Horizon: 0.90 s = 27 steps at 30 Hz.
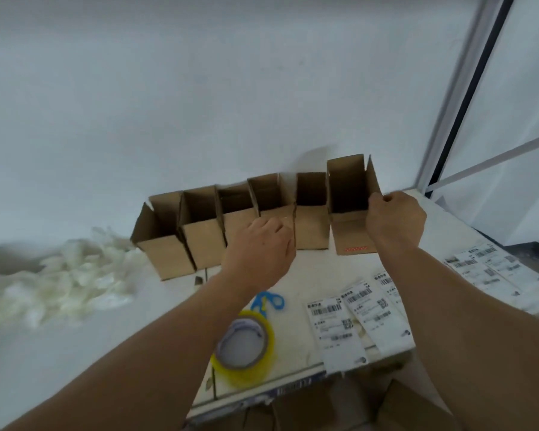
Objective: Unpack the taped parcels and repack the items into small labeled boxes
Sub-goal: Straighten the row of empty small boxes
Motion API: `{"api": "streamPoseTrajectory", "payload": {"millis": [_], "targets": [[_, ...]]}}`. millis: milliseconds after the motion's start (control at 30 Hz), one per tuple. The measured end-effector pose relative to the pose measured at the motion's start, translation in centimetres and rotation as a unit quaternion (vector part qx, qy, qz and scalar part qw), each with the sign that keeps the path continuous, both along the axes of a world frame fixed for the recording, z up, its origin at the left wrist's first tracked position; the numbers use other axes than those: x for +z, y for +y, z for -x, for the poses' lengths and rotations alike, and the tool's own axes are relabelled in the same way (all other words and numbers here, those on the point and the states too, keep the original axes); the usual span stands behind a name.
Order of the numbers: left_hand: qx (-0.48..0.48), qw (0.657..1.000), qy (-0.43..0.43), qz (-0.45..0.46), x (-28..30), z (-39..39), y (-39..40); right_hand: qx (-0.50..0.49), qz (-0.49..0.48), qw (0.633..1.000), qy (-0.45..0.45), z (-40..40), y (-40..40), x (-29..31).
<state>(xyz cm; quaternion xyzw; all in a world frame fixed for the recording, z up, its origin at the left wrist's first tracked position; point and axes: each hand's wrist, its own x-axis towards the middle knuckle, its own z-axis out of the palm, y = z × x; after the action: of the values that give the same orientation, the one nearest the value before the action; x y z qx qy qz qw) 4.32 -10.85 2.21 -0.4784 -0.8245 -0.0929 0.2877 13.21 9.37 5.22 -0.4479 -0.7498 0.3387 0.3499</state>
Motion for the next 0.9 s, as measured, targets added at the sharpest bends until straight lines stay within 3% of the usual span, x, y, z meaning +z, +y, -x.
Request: {"api": "streamPoseTrajectory", "payload": {"millis": [233, 433, 633, 800, 900], "targets": [[0.040, 0.999, -0.018, 0.003, 1.4, -3.9, -8.7, -0.027, 0.020, 0.999, 0.005, -6.5, -7.8, 2.3], [0.096, 0.995, -0.025, 0.029, 2.0, -6.3, -18.0, 0.060, 0.027, 0.998, 0.023, -9.0, -18.1, 2.5], [0.159, 0.985, -0.044, 0.045, 1.3, -7.2, -26.9, 0.157, 0.049, 0.986, -0.007, -7.2, -27.5, 0.9], [0.209, 0.975, -0.063, 0.034, -1.1, -5.8, -30.9, 0.215, 0.059, 0.973, -0.056, -2.7, -30.8, -2.2], [0.231, 0.970, -0.073, 0.017, -2.9, -5.1, -32.3, 0.224, 0.089, 0.970, -0.040, -0.1, -32.1, -4.0]]}}
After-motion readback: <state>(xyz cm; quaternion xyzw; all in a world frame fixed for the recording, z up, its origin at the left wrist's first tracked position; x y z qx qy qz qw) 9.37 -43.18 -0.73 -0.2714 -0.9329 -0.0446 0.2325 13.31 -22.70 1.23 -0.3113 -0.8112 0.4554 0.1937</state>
